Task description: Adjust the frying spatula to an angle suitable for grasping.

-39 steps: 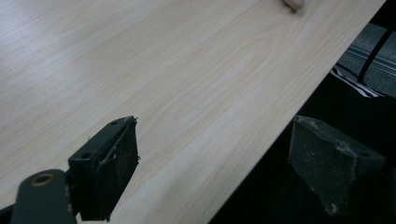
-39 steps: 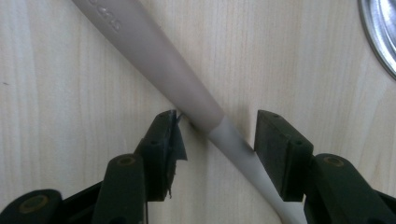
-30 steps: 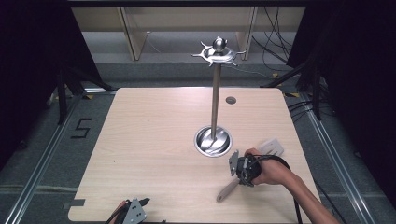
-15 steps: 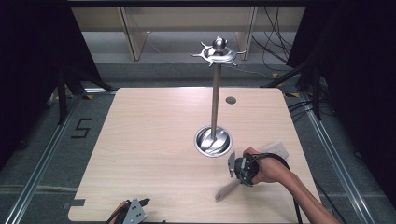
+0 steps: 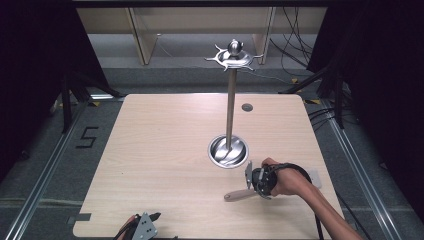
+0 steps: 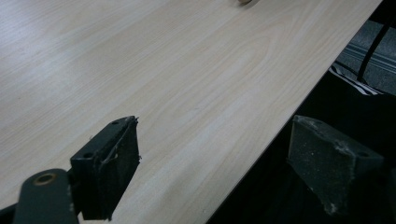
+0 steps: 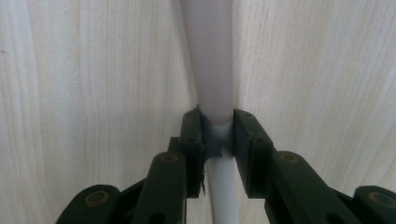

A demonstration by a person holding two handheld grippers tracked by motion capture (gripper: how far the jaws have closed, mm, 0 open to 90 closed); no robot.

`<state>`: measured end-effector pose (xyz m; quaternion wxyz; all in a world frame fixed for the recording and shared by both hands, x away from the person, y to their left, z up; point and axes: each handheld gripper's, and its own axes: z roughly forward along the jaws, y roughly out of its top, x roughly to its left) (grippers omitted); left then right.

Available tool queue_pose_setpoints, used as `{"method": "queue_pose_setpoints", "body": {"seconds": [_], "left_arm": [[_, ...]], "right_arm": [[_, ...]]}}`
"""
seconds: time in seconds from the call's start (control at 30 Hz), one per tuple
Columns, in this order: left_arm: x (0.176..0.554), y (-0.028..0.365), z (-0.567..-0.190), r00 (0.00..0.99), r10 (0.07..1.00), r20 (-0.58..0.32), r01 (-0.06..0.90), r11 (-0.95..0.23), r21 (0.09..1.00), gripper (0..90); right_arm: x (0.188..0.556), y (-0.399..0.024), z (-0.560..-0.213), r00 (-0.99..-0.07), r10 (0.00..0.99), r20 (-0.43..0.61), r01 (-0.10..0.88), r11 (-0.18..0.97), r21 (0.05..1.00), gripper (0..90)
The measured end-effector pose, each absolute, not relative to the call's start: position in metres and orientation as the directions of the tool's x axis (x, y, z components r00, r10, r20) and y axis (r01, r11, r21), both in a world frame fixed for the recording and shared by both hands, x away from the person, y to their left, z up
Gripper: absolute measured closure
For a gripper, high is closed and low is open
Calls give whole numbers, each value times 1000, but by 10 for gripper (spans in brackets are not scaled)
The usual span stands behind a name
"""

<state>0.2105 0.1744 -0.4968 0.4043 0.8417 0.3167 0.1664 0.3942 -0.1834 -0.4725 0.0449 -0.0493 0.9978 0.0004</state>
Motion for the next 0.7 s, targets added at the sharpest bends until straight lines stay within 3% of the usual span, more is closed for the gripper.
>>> {"method": "queue_pose_setpoints", "body": {"seconds": [0.1,0.27,0.43,0.53,0.7], "left_arm": [[213,176,-497,748,660,74,370,-507,779,158],[212,176,-497,740,671,44,384,-476,791,158],[213,181,-495,733,679,50,388,-477,788,158],[215,182,-494,742,666,78,361,-496,790,158],[212,179,-495,734,678,29,405,-472,783,159]], "right_arm": [[393,-181,-473,-991,-107,-78,-106,994,-15,761],[391,-177,-472,-989,-126,-79,-120,990,-79,765],[391,-179,-472,-984,-147,-101,-144,989,-41,767],[389,-184,-469,-991,-90,-104,-92,996,16,767],[386,-195,-459,-987,-59,-150,-75,992,103,767]]}}
